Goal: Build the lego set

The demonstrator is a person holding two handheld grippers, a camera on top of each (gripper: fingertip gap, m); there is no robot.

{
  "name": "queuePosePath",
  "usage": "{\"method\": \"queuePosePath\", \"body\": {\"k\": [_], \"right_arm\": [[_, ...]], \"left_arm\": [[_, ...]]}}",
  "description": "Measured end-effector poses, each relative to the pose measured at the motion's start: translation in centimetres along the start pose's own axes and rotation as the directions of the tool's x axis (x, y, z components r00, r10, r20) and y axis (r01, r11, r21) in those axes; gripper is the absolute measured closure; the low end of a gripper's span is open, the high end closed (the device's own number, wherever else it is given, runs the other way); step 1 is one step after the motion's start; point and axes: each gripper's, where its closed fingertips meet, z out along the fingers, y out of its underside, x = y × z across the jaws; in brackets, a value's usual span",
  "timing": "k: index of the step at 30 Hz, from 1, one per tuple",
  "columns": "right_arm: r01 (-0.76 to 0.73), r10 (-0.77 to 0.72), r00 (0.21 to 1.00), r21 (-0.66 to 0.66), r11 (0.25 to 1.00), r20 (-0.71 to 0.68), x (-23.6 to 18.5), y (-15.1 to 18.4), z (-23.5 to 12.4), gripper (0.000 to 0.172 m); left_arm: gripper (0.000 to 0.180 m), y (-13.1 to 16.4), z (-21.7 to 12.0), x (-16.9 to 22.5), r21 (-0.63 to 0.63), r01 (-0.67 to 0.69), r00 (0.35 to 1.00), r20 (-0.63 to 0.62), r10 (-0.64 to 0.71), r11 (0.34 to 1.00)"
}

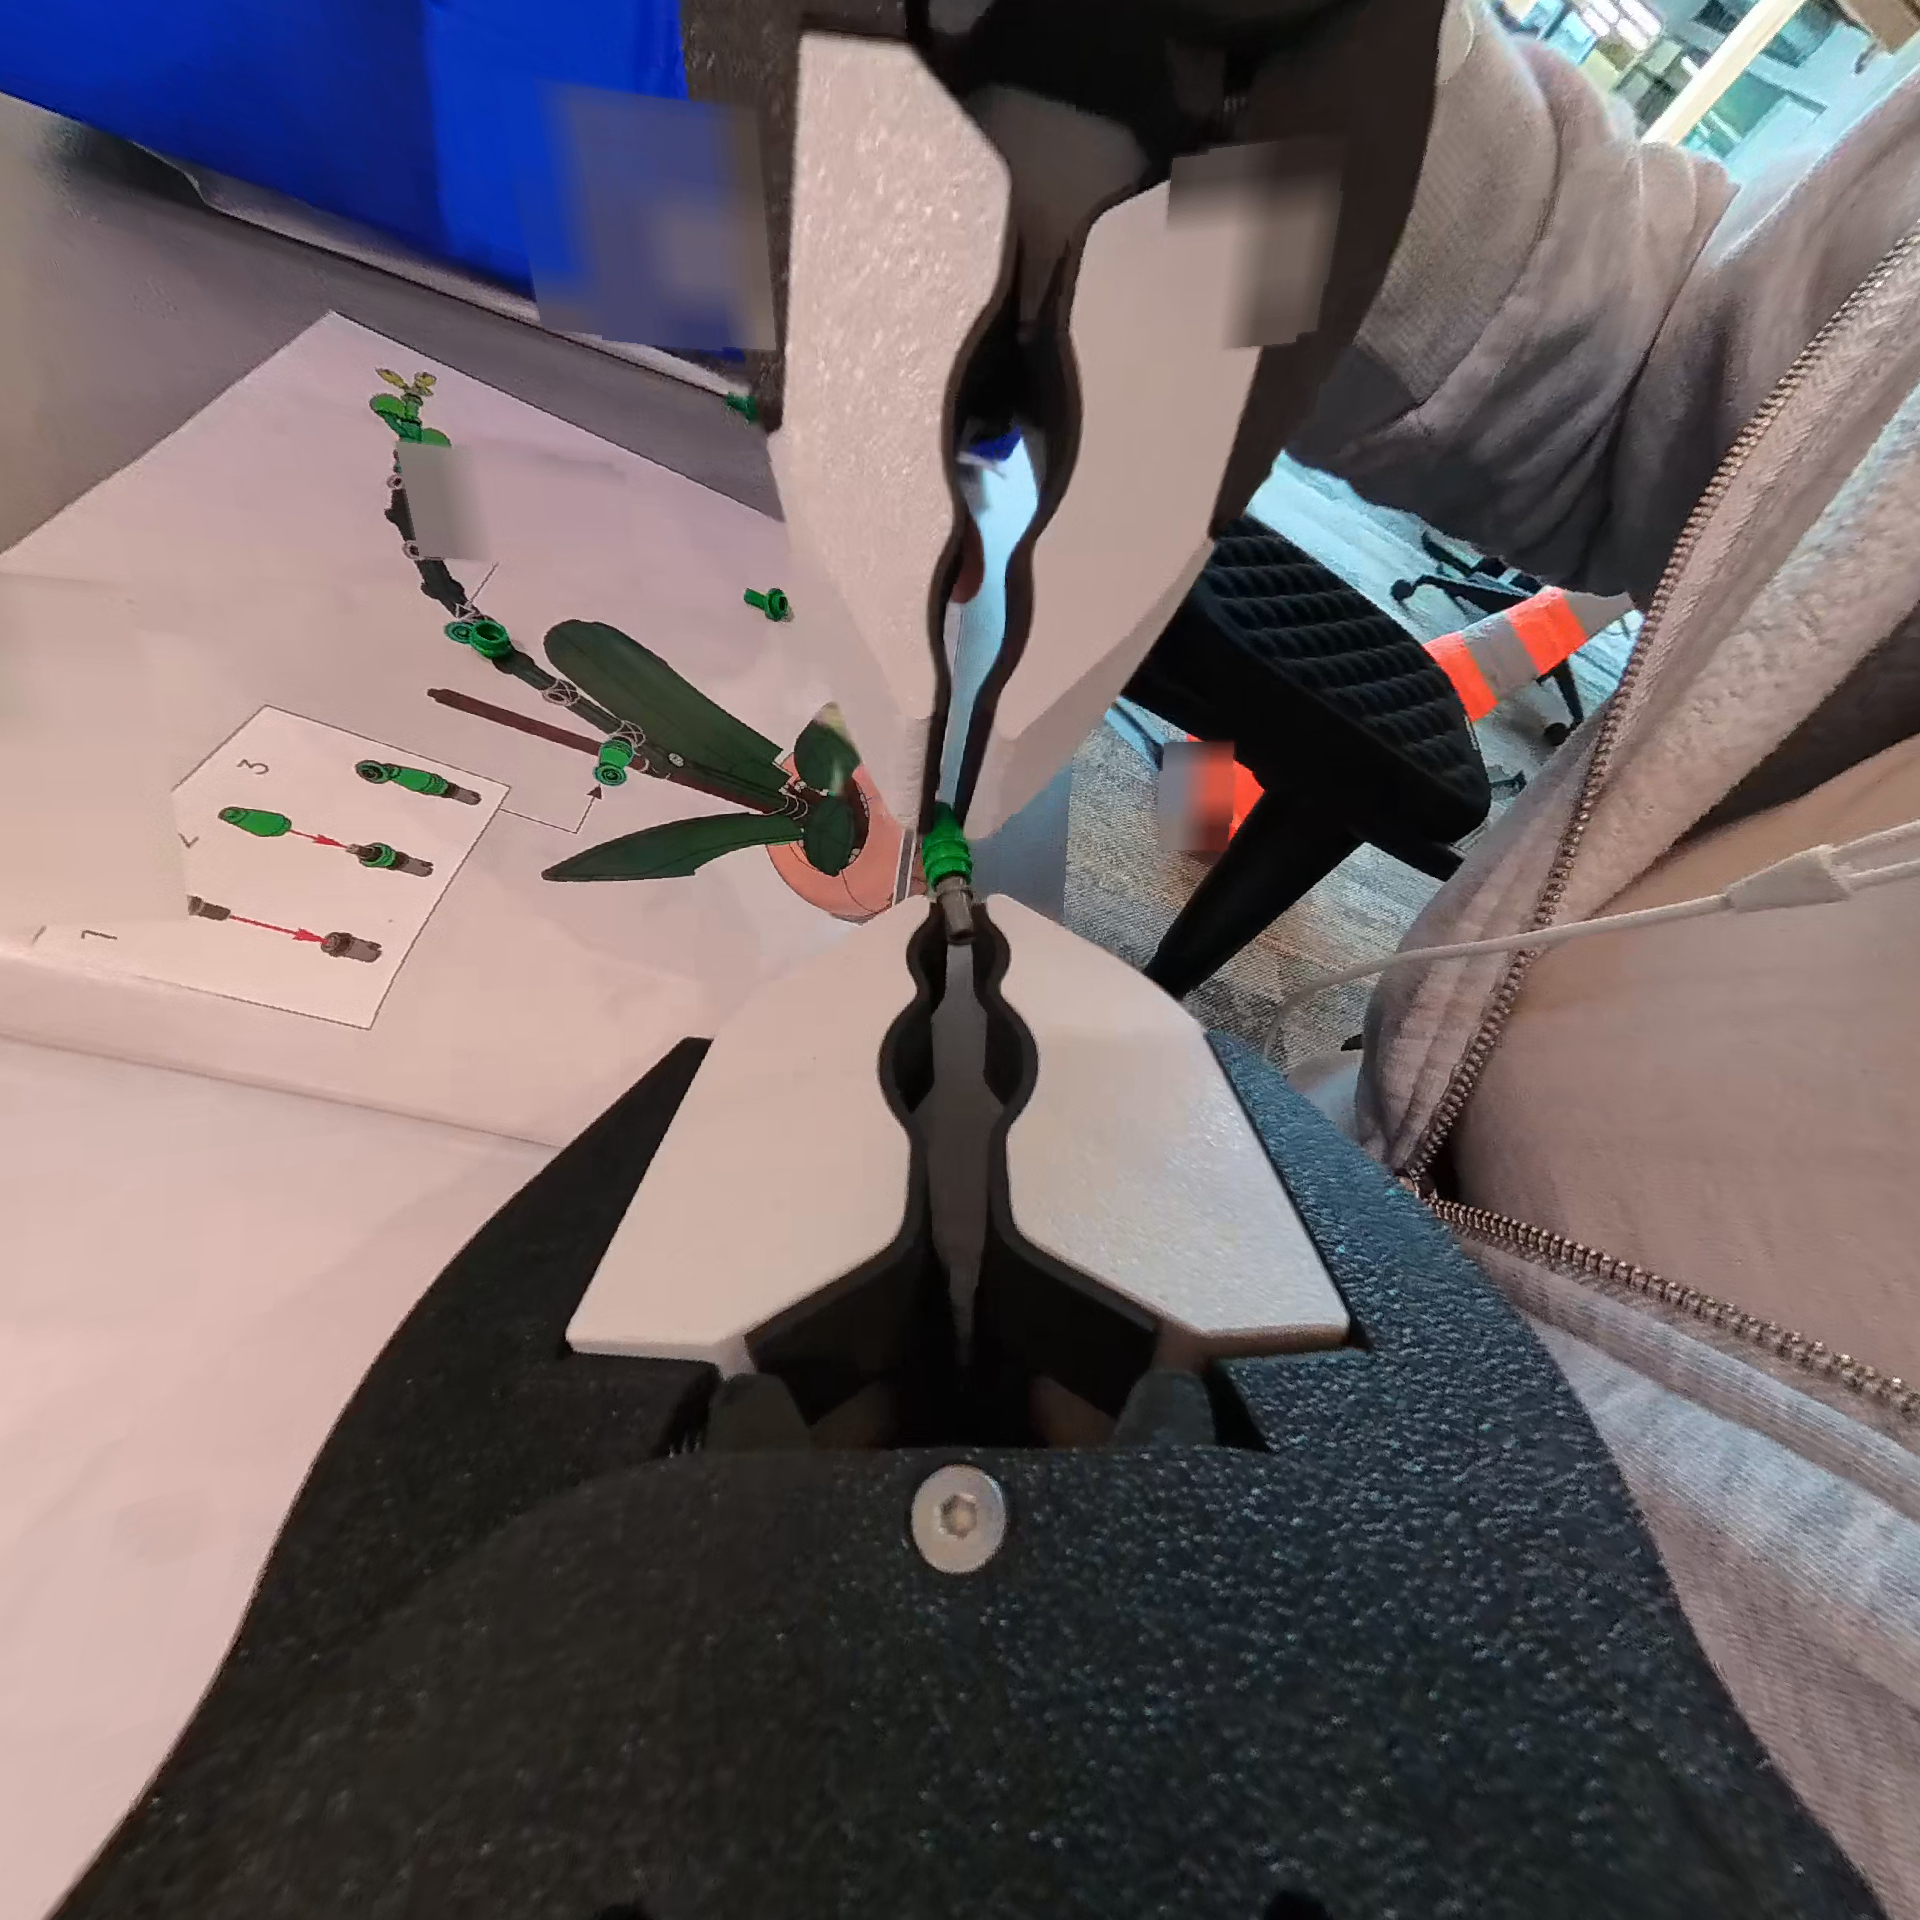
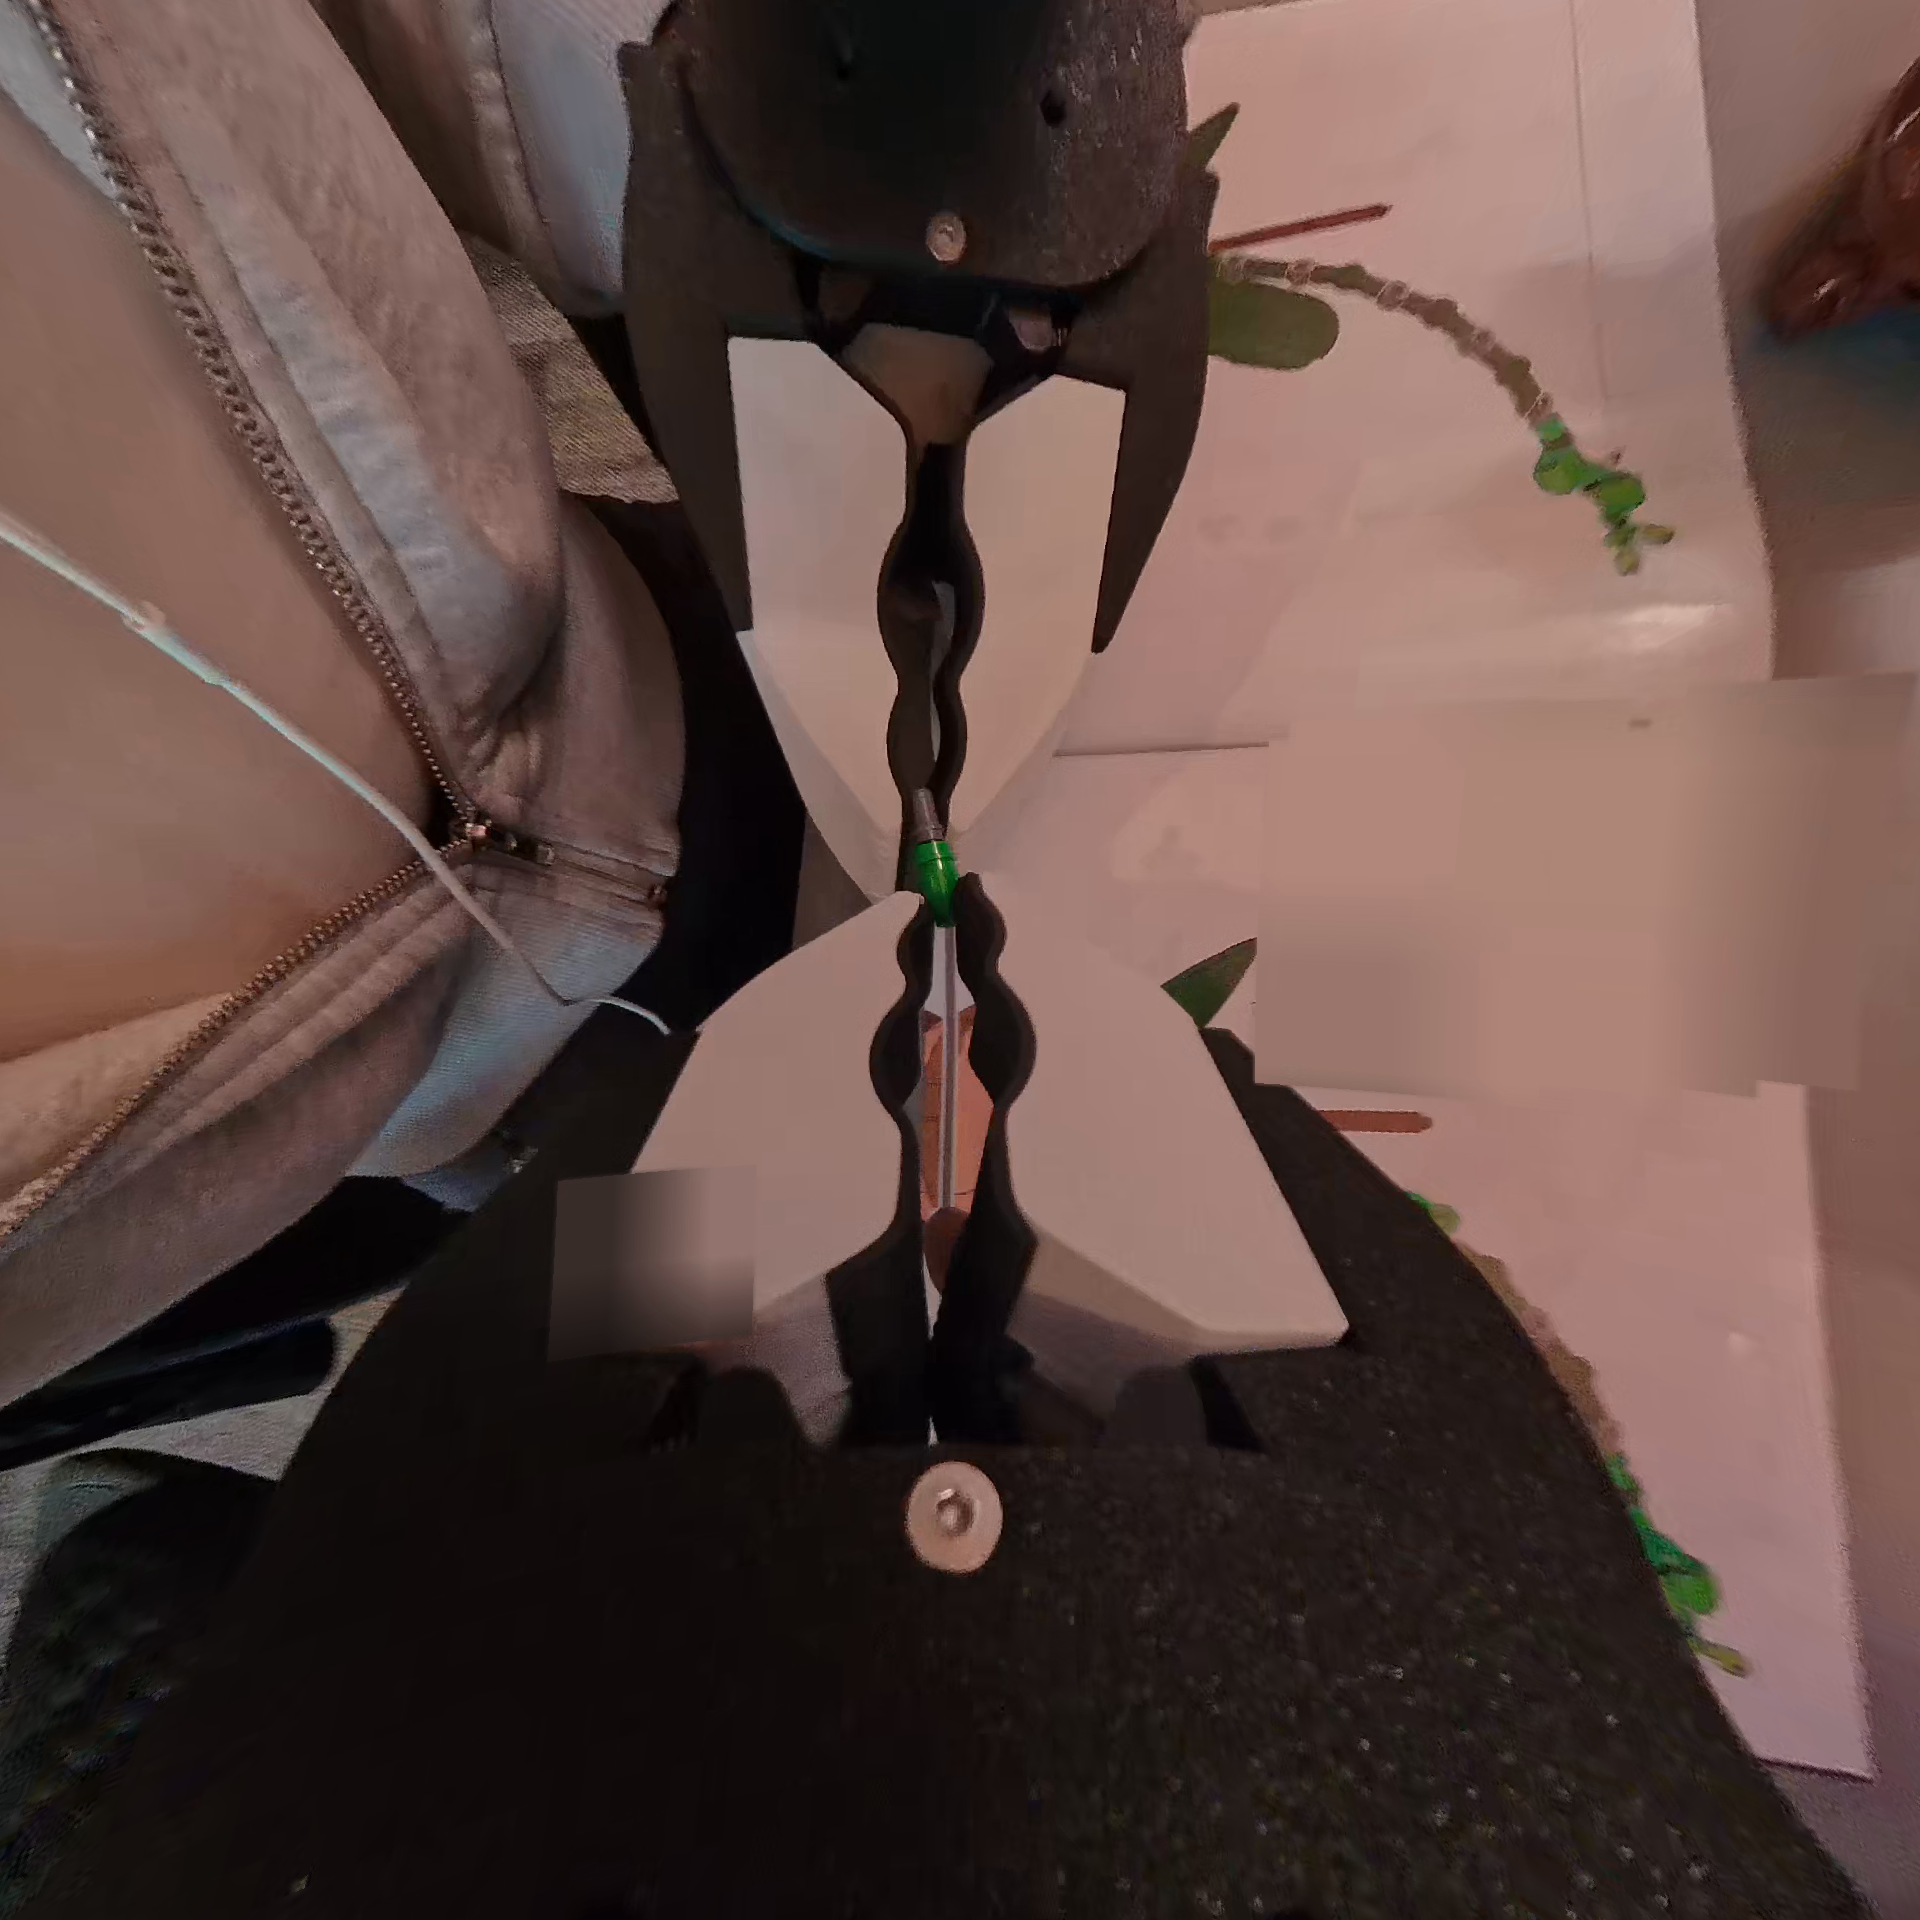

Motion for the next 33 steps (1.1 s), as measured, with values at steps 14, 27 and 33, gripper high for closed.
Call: {"method": "queuePosePath", "body": {"k": [14, 27, 33], "right_arm": [[0.451, -0.507, 0.842, -0.276, 0.849, -0.182, 0.0, -1.5, 0.2, 0.168], [0.379, -0.396, 0.865, -0.114, 0.918, -0.308, 0.3, -3.4, -0.3, 0.167], [0.255, -0.166, 0.896, 0.171, 0.952, -0.413, 0.7, -4.7, -1.1, 0.169]], "left_arm": [[0.160, -0.6, -0.3, -0.3, 0.051, 0.000, 1.000, 0.021, -0.001, 0.999], [0.175, -1.6, -1.1, -0.4, 0.137, -0.019, 0.999, 0.029, 0.015, 0.990], [0.175, -2.1, -1.3, -0.6, 0.174, -0.039, 0.998, 0.047, 0.031, 0.984]]}}
